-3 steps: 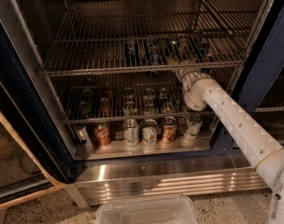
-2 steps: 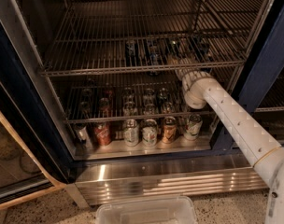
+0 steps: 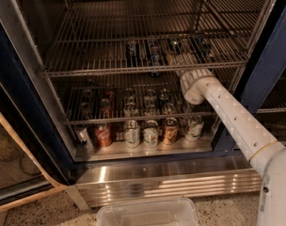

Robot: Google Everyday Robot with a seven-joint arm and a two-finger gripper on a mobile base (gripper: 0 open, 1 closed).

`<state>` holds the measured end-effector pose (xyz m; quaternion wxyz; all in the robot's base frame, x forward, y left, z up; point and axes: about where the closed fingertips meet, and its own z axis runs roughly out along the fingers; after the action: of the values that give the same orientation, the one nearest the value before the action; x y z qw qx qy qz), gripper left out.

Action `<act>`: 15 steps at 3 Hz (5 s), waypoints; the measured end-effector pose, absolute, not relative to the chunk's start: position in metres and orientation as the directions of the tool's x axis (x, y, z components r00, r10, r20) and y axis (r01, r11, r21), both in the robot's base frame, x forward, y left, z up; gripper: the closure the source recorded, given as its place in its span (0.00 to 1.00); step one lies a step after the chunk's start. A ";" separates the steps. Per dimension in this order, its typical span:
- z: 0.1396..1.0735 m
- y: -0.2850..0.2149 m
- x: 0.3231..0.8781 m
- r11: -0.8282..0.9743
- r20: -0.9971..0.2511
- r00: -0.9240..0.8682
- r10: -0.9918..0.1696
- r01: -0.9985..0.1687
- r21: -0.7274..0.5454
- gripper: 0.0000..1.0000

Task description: Pick green can from middle shelf of fridge

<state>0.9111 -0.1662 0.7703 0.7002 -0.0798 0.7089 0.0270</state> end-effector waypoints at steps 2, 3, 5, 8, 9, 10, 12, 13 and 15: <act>0.771 -0.153 0.920 0.978 -0.994 -0.013 -0.110 -0.183 -0.105 0.45; 0.769 -0.150 0.928 0.974 -0.992 -0.018 -0.126 -0.192 -0.120 0.45; 0.769 -0.149 0.935 0.972 -0.990 -0.018 -0.138 -0.194 -0.132 0.40; 0.771 -0.155 0.940 0.977 -0.992 -0.016 -0.127 -0.173 -0.122 0.32; 0.770 -0.161 0.945 0.982 -0.993 -0.020 -0.117 -0.155 -0.113 0.32; 0.767 -0.165 0.951 0.985 -0.994 -0.030 -0.109 -0.141 -0.103 0.32; 0.755 -0.164 0.961 0.985 -0.993 -0.061 -0.099 -0.146 -0.089 0.31; 0.754 -0.161 0.967 0.984 -0.993 -0.066 -0.101 -0.156 -0.090 0.47; 0.753 -0.162 0.967 0.984 -0.992 -0.067 -0.102 -0.156 -0.091 0.92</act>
Offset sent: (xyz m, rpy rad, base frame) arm 0.0176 0.0112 -0.0022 -0.0553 0.0238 0.0359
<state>0.9672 -0.1617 0.7531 0.6771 -0.0884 0.7303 0.0196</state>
